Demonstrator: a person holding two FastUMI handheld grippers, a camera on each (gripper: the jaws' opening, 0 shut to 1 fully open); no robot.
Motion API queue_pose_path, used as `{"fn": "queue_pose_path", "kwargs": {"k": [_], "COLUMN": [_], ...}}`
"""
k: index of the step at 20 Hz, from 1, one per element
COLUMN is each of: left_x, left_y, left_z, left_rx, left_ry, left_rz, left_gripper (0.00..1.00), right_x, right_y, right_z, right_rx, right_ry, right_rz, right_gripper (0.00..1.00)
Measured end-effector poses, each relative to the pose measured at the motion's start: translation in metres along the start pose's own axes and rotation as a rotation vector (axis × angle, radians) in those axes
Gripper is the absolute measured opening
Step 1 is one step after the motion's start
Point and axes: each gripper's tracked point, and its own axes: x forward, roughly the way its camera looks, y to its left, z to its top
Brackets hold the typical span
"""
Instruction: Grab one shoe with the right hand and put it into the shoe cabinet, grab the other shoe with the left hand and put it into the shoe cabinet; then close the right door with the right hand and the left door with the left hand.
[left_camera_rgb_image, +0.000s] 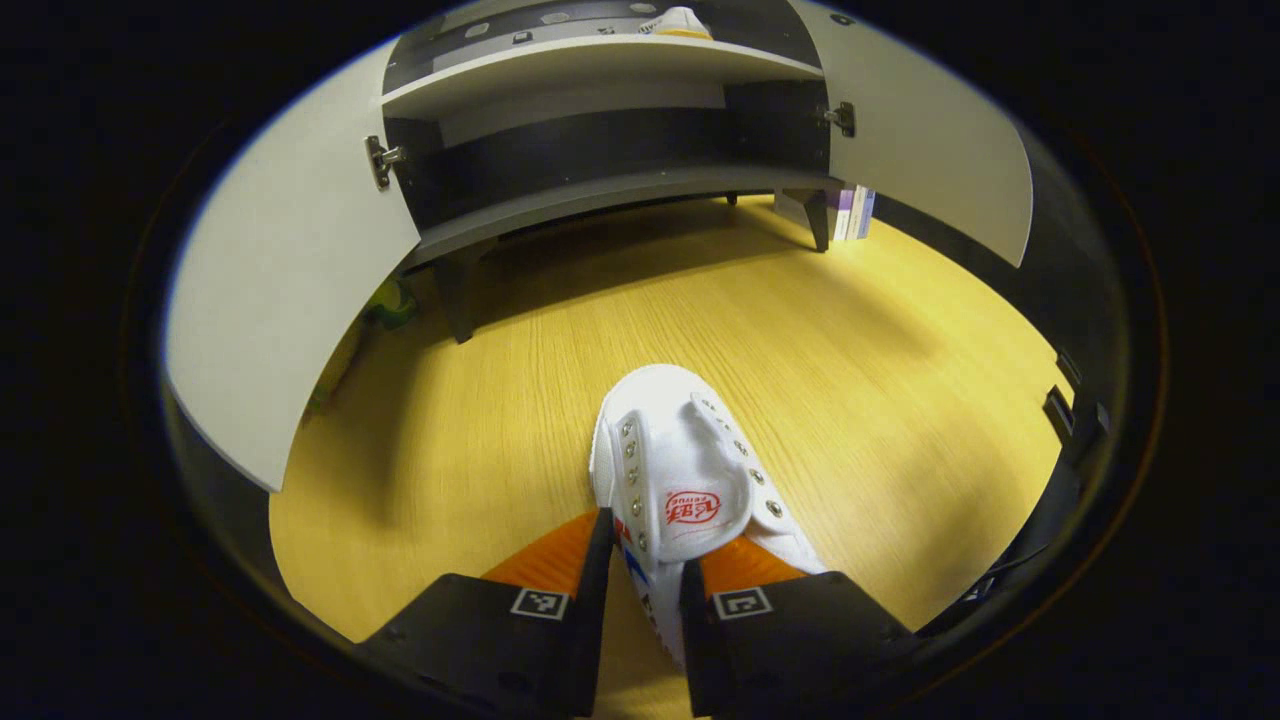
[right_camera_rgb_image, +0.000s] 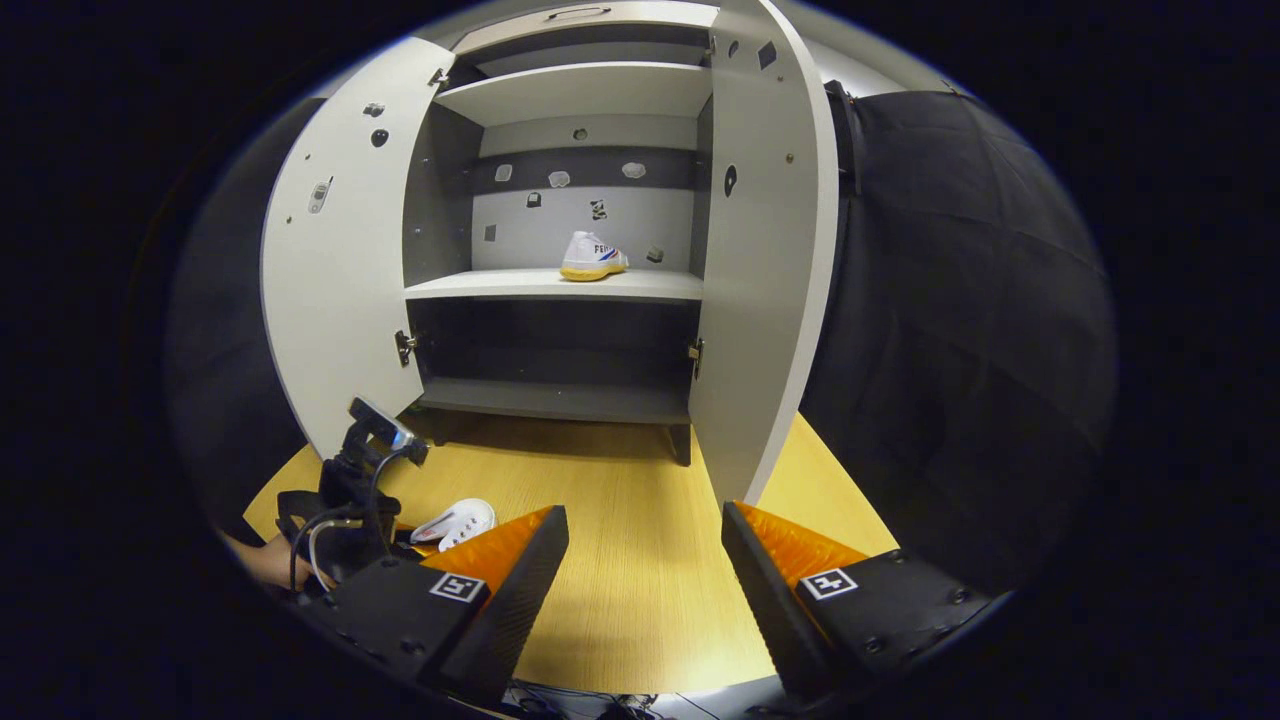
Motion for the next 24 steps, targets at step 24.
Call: {"fn": "queue_pose_path", "kwargs": {"k": [24], "left_x": [-0.141], "left_y": [0.045], "left_z": [0.219], "left_rx": [-0.159], "left_ry": [-0.32], "left_rz": [0.112], "left_gripper": [0.05], "right_x": [0.006], "right_y": [0.002], "right_z": [0.025], "right_rx": [0.001], "right_ry": [-0.105], "right_rz": [0.102], "right_gripper": [0.98]}}
